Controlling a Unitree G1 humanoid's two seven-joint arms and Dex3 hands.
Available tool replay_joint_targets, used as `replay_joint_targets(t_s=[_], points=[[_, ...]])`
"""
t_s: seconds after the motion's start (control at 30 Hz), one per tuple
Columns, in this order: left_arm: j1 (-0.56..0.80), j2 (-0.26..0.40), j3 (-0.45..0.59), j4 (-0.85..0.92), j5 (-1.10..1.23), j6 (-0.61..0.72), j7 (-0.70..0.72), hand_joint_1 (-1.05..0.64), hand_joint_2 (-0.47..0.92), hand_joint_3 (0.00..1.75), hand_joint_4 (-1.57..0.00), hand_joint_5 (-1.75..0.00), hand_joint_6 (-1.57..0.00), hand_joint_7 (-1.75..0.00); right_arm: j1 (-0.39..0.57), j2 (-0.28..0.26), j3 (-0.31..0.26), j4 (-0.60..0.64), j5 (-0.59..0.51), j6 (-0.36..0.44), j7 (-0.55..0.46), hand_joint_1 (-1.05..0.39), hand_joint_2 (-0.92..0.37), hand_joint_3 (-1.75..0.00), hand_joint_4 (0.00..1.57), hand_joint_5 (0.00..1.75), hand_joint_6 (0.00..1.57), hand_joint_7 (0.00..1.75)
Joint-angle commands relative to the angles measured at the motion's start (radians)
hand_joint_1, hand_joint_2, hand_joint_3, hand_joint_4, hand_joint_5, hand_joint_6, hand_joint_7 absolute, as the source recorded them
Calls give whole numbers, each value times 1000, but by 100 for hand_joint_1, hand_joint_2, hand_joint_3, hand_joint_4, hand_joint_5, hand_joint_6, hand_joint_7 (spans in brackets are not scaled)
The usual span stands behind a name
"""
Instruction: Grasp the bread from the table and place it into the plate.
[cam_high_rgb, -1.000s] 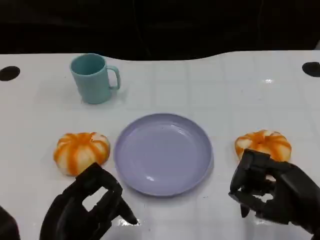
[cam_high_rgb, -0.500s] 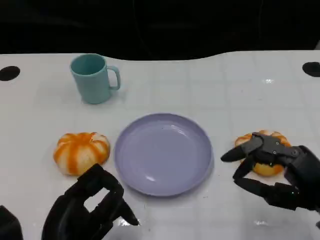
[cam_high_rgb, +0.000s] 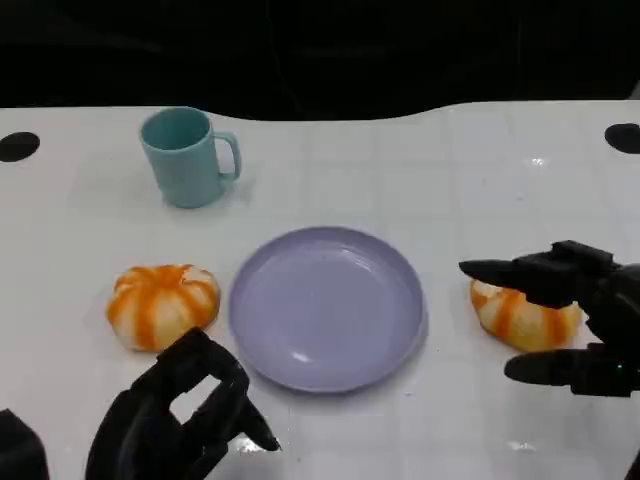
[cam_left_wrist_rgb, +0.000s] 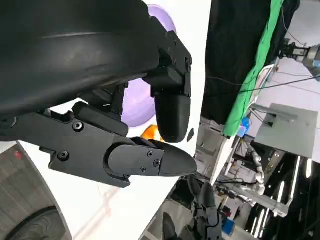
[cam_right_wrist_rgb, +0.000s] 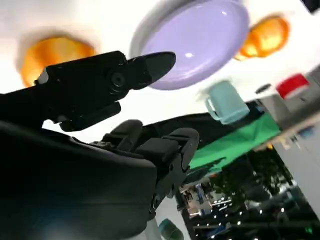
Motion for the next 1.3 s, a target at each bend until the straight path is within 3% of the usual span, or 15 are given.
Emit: replay_joint_targets(t_s=[0.03, 0.23, 0.53, 0.73, 1.3], points=[[-6, 3, 4, 4, 8, -13, 7, -64, 92, 28, -68, -175, -47, -169, 0, -68, -4, -52, -95, 34, 2, -43, -84, 0, 1, 31, 24, 1], [-11, -2, 5, 13, 6, -14, 8, -63, 92, 27, -69, -175, -48, -166, -3, -96, 23, -75, -203, 76, -11, -38, -78, 0, 0, 21, 22, 1], [-21, -5, 5, 20, 11, -16, 7, -63, 92, 28, -69, -175, -48, -168, -64, -116, 91, 7, -313, 110, -27, -34, -79, -1, 3, 24, 26, 2], [-23, -7, 6, 24, 12, -14, 8, -63, 92, 28, -69, -175, -49, -167, -141, -116, 166, 127, -380, 97, -82, -36, -78, 0, 10, 27, 29, 2], [-16, -5, 8, 20, 9, -14, 3, -62, 92, 28, -68, -175, -48, -168, -390, -47, 364, 484, -466, 190, -171, -27, -77, 0, 23, 23, 36, 1]])
